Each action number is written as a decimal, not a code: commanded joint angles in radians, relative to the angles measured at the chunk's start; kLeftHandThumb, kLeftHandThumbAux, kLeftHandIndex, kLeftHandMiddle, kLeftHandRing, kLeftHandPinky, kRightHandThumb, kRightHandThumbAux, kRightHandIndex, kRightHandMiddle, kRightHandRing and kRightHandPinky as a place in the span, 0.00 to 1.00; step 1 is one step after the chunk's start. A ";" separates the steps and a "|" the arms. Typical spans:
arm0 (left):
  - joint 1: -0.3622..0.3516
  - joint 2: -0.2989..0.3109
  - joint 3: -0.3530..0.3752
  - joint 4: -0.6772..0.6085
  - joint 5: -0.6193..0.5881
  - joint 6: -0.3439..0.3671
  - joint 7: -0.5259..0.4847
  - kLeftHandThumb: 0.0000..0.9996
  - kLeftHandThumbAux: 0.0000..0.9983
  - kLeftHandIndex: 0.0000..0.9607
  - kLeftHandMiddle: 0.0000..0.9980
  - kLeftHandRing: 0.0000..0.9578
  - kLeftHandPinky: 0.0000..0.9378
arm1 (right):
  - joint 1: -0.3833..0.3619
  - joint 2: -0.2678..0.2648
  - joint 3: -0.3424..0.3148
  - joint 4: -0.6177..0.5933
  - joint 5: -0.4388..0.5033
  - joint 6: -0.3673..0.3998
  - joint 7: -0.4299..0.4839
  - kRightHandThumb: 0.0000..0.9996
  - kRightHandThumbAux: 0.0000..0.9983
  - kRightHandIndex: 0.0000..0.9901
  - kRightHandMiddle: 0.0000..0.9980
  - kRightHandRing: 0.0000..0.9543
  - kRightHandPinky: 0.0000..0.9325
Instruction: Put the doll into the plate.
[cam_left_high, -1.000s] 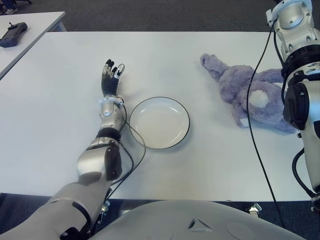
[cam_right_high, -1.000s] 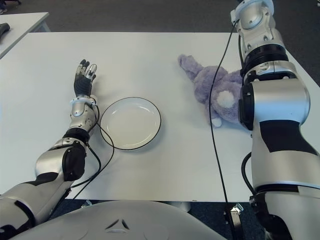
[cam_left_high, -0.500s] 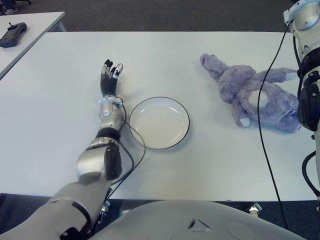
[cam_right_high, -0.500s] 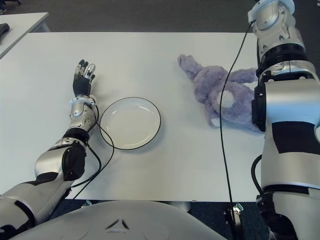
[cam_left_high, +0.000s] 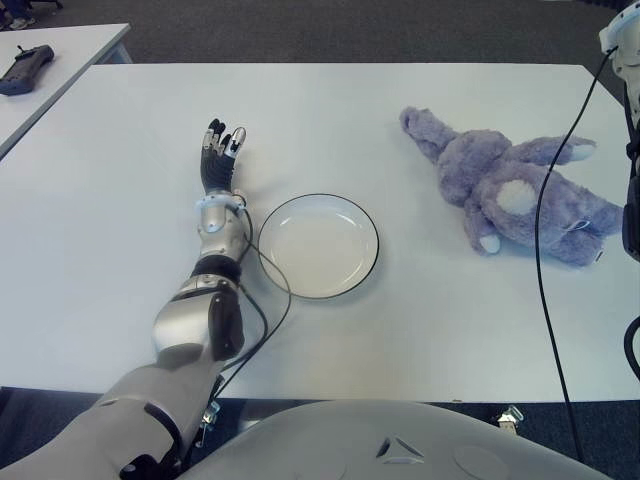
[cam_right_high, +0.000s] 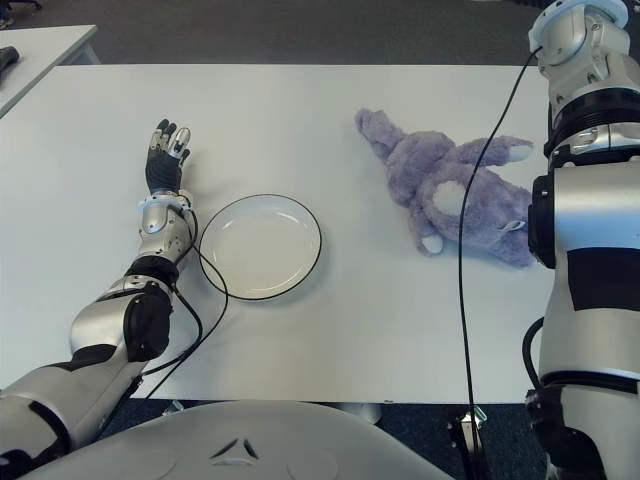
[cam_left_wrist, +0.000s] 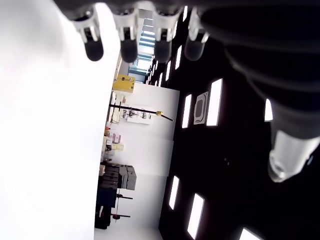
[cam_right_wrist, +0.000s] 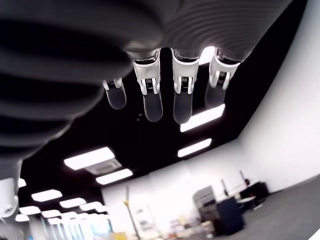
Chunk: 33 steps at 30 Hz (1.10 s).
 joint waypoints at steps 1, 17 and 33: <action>0.239 -0.086 0.016 0.164 -0.024 0.040 -0.020 0.00 0.57 0.02 0.07 0.04 0.01 | 0.053 -0.025 0.052 0.026 -0.054 0.040 0.067 0.03 0.54 0.03 0.09 0.08 0.06; 0.238 -0.079 0.012 0.166 -0.018 0.062 -0.009 0.00 0.58 0.01 0.07 0.04 0.01 | 0.131 -0.077 0.111 0.031 -0.083 0.077 0.241 0.00 0.53 0.00 0.04 0.03 0.00; 0.235 -0.073 0.036 0.164 -0.043 0.066 -0.040 0.00 0.60 0.02 0.07 0.04 0.00 | 0.276 -0.081 0.025 0.025 0.011 0.096 0.329 0.02 0.52 0.00 0.00 0.00 0.00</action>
